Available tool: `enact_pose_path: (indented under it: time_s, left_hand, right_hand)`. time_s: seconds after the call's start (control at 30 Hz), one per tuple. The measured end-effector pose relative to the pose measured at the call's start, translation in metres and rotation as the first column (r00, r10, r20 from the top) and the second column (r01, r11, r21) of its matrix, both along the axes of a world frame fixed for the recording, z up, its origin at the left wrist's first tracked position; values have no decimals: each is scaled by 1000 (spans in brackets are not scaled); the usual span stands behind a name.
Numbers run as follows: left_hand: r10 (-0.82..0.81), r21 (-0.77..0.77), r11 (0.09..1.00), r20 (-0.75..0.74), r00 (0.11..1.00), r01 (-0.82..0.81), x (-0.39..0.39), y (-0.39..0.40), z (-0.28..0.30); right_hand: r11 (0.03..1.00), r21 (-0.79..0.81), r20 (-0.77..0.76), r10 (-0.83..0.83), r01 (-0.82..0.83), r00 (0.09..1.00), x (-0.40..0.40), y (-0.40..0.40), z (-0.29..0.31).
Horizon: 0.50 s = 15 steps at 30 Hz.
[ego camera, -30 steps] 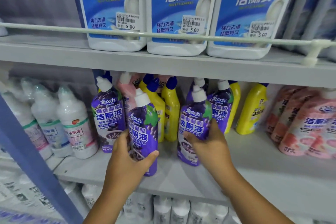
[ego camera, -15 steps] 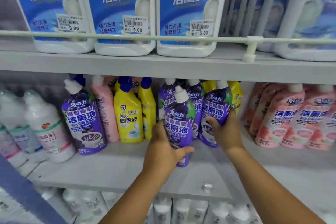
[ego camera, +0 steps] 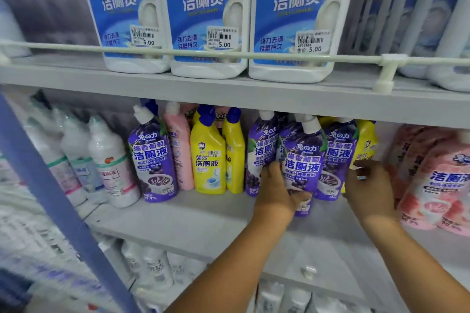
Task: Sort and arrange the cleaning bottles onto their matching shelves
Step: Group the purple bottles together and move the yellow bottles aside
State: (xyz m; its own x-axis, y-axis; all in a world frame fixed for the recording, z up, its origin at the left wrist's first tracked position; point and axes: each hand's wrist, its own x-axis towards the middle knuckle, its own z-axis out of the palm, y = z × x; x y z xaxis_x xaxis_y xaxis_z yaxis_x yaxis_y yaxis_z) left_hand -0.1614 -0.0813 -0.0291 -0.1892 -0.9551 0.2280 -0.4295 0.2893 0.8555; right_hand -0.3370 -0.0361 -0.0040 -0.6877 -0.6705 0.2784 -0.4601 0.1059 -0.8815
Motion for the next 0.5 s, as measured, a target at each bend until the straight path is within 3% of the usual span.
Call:
enact_pose_path:
  time_s: [0.1, 0.2, 0.3, 0.43, 0.5]
  left_hand:
    - [145, -293, 941, -110, 983, -172, 53, -6, -2]
    - [355, -509, 757, -207, 912, -410, 108, -26, 28]
    - [413, -422, 821, -25, 910, -384, 140, -55, 63]
    - [390, -380, 880, 237, 890, -284, 153, -71, 73]
    - [351, -334, 907, 257, 900, -258, 158, -70, 73]
  right_hand:
    - [955, -247, -42, 155, -161, 987, 52, 32, 10]
    - [888, -273, -25, 379, -371, 925, 107, 32, 26]
    - [871, -172, -30, 462, -460, 887, 151, -8, 48]
    - [870, -150, -162, 447, -469, 880, 196, -74, 78]
    - [885, -41, -147, 455, -465, 879, 209, -101, 85]
